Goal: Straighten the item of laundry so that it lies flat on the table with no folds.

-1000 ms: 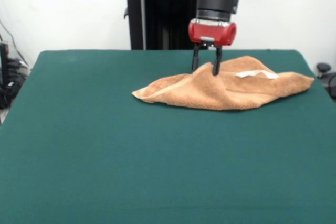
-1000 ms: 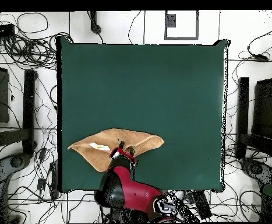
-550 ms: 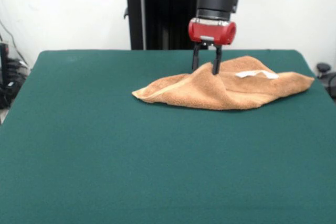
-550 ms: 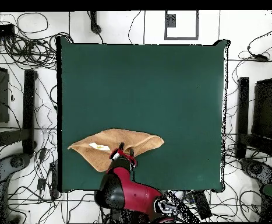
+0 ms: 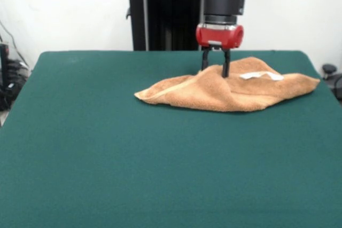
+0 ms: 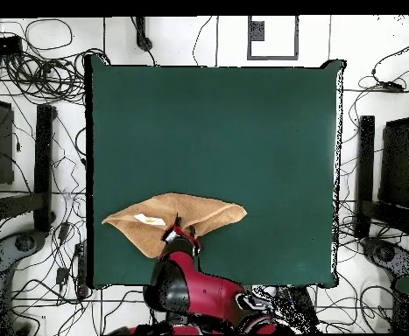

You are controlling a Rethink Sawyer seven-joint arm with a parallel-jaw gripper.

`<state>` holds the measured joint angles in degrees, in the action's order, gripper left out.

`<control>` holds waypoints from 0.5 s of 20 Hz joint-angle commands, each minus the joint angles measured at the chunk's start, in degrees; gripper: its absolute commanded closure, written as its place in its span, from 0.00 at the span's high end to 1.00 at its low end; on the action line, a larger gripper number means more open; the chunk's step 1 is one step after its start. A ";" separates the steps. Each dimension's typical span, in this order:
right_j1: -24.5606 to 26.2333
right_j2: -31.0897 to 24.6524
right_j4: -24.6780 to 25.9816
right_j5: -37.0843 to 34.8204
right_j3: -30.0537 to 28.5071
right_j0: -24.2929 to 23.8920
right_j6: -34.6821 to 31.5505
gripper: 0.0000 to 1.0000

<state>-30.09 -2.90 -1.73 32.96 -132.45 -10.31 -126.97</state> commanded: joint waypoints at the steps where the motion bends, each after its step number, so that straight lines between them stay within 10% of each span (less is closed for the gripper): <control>1: -0.85 -5.66 -0.61 -1.29 -0.79 0.95 -13.75 1.00; 2: -1.00 -4.89 -0.98 -0.37 -0.81 1.59 -13.49 1.00; 3: -0.99 -4.35 -0.84 0.54 -0.67 1.87 -13.28 0.00; 10: -3.91 -5.31 -1.27 0.68 -1.51 1.05 -14.92 0.00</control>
<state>-30.71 -3.31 -1.36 32.96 -133.88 -9.82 -126.97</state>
